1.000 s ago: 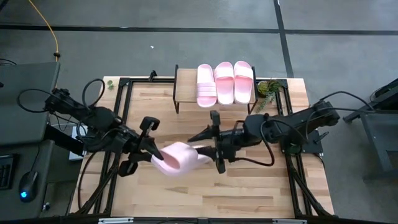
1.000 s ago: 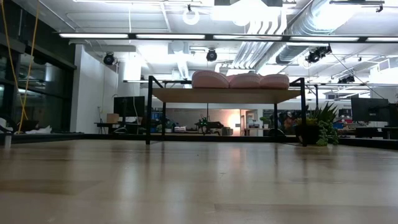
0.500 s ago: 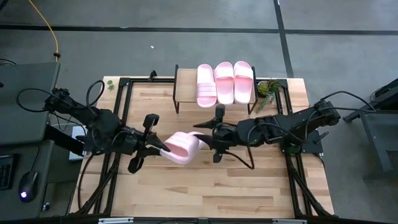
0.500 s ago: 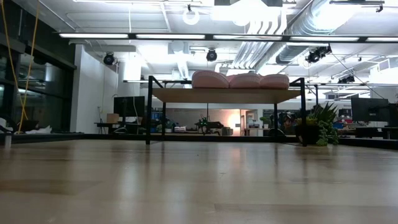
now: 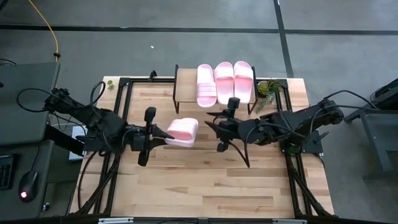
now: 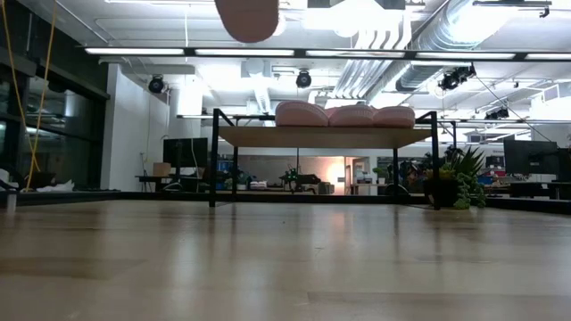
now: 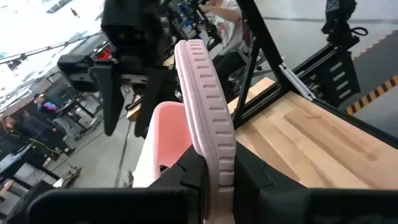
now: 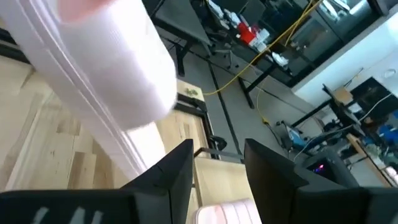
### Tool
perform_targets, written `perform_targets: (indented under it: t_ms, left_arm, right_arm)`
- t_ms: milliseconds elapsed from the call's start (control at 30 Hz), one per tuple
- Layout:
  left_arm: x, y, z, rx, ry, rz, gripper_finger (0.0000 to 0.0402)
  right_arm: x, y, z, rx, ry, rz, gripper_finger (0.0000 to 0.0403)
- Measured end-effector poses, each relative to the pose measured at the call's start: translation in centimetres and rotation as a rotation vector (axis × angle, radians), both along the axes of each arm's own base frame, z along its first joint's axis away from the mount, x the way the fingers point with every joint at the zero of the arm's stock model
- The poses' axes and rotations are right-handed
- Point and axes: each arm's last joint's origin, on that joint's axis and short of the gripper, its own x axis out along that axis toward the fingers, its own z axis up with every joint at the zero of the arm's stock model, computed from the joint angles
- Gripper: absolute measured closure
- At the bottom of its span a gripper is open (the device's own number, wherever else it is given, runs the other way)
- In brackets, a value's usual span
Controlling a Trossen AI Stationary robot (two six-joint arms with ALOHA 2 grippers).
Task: Pick and place slides into the shelf
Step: Put the pink slide on the shelf
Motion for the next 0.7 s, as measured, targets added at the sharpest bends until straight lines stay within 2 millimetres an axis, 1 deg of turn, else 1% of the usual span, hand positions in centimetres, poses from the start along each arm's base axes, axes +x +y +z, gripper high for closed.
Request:
perform_targets:
  t_ms: [200,367,533,700]
  left_arm:
    - [0.0,0.1,0.0,0.033,0.002,0.007,0.037]
    - [0.0,0.3,0.0,0.081,0.005,0.07,0.0372]
    - [0.1,2.0,-0.2,0.082,0.029,0.144,0.0369]
    - [0.6,4.4,-0.4,0.056,0.059,0.158,0.0372]
  right_arm:
    - [-0.4,-0.1,-0.6,0.057,0.037,-0.001,0.027]
    - [-0.2,0.1,-1.3,0.112,0.08,0.088,0.027]
    - [-0.2,0.2,-1.3,0.13,0.091,0.121,0.027]
    - [-0.3,-0.2,-1.7,0.133,0.132,0.099,0.027]
